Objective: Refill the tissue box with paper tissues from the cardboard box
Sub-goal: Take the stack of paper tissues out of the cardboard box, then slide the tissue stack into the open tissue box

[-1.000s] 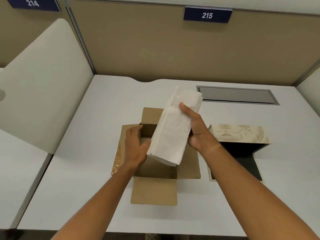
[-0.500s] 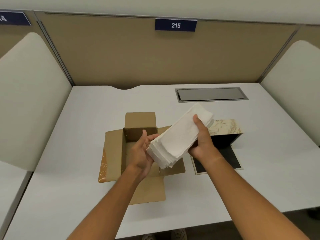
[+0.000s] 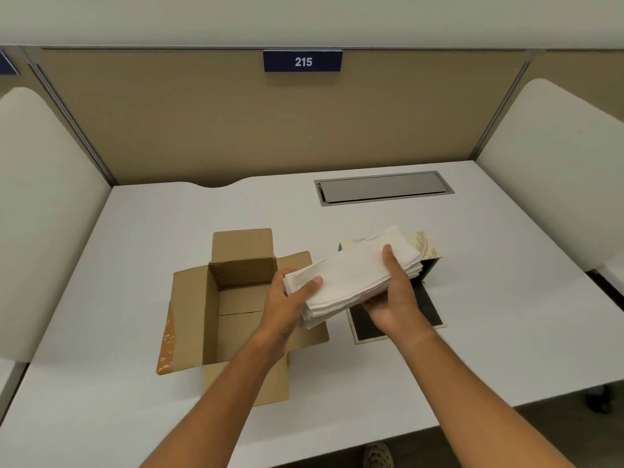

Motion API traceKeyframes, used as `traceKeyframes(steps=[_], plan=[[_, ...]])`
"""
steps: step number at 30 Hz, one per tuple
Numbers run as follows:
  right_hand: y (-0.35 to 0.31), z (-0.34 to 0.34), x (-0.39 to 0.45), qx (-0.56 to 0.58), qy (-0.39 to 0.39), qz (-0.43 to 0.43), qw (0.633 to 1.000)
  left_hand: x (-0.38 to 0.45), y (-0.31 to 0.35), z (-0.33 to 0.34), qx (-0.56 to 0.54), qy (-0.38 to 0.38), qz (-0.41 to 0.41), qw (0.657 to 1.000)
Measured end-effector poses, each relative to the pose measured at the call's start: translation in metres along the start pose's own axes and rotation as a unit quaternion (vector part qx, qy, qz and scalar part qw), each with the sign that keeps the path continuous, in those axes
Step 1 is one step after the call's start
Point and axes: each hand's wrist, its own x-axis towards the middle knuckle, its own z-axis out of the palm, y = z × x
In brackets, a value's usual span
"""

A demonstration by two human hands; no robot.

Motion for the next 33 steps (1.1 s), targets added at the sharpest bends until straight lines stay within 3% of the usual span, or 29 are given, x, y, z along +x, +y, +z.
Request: traceKeyframes(steps=[4, 10, 15, 29, 33], plan=[[-0.038, -0.036, 0.007, -0.029, -0.017, 0.033, 0.999, 0.008, 0.002, 0.008, 0.031, -0.008, 0.0, 0.999], [-0.096, -0.088, 0.018, -0.221, -0.138, 0.119, 0.958, 0.015, -0.003, 0.036, 0.069, -0.02, -0.019, 0.997], [-0.123, -0.11, 0.036, -0.298, -0.136, 0.111, 0.938, 0.021, -0.018, 0.076, 0.066, -0.023, -0.04, 0.997], [-0.144, -0.146, 0.064, -0.285, -0.172, 0.138, 0.933, 0.021, -0.044, 0.131, 0.001, 0.035, -0.082, 0.996], [-0.143, -0.147, 0.066, -0.235, -0.146, 0.129, 0.952, 0.013, -0.051, 0.132, -0.035, 0.073, -0.062, 0.995]])
